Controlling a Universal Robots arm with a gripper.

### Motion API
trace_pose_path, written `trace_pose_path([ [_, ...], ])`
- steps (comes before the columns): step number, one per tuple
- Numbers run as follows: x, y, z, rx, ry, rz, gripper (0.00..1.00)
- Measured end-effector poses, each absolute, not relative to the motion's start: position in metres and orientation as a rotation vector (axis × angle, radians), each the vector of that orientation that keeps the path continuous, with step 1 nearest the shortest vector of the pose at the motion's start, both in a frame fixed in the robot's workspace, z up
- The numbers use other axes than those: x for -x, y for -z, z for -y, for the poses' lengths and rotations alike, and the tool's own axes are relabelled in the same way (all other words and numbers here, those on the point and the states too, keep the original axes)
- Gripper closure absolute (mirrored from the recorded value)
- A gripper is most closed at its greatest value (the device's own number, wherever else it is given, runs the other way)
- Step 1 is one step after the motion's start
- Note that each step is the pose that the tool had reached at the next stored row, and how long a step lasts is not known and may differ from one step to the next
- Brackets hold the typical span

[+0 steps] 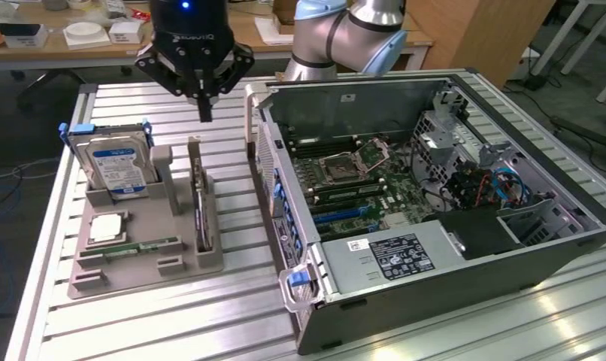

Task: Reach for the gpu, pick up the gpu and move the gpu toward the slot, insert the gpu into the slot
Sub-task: 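Reach for the gpu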

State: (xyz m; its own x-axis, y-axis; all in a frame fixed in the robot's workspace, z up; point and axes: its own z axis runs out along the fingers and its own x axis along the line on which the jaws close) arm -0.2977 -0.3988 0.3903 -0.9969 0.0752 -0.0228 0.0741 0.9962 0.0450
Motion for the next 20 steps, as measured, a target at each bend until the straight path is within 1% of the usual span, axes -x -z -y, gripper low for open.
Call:
trace_pose_path([
  [12,0.337,-0.389,0.399,-0.117,-0.069,-3.114,0.9],
  [20,0.338,-0.389,0.399,-0.117,-0.069,-3.114,0.9],
])
